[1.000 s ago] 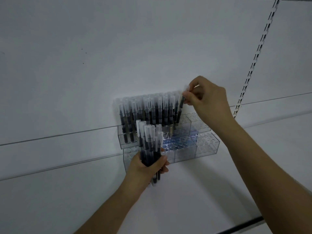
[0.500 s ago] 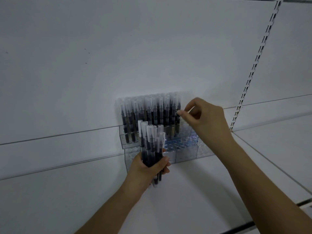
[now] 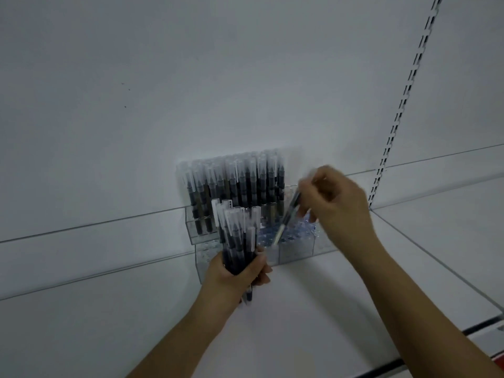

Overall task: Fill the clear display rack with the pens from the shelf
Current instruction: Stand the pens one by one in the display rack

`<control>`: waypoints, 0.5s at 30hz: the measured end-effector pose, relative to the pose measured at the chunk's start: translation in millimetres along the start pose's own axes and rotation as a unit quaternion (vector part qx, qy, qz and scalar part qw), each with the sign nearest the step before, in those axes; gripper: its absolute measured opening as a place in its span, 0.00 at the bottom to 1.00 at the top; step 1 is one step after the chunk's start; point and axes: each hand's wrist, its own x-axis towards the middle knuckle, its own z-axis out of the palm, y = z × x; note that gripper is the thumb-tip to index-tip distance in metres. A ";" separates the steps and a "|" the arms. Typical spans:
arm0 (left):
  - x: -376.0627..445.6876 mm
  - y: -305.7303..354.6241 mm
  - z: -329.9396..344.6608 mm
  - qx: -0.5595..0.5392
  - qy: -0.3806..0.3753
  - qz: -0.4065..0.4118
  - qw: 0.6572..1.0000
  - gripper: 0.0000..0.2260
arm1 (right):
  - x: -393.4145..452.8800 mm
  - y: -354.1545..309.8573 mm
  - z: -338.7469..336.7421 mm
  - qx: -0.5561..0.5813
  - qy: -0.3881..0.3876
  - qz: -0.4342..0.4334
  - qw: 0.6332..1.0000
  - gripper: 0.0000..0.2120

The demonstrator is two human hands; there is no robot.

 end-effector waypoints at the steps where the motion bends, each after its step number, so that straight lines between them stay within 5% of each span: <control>1: 0.0 -1.1 0.9 -0.002 0.002 0.001 1.000 0.05 | 6.2 -1.8 -7.5 0.014 0.049 -0.003 0.999 0.08; 5: 0.7 -3.0 10.5 -0.011 0.003 -0.008 1.000 0.06 | 32.9 -3.2 -24.7 0.027 0.112 -0.022 0.993 0.06; 15: 6.8 -2.7 37.6 0.022 0.011 0.006 1.000 0.06 | 82.9 19.4 -26.2 -0.082 -0.036 -0.066 0.994 0.06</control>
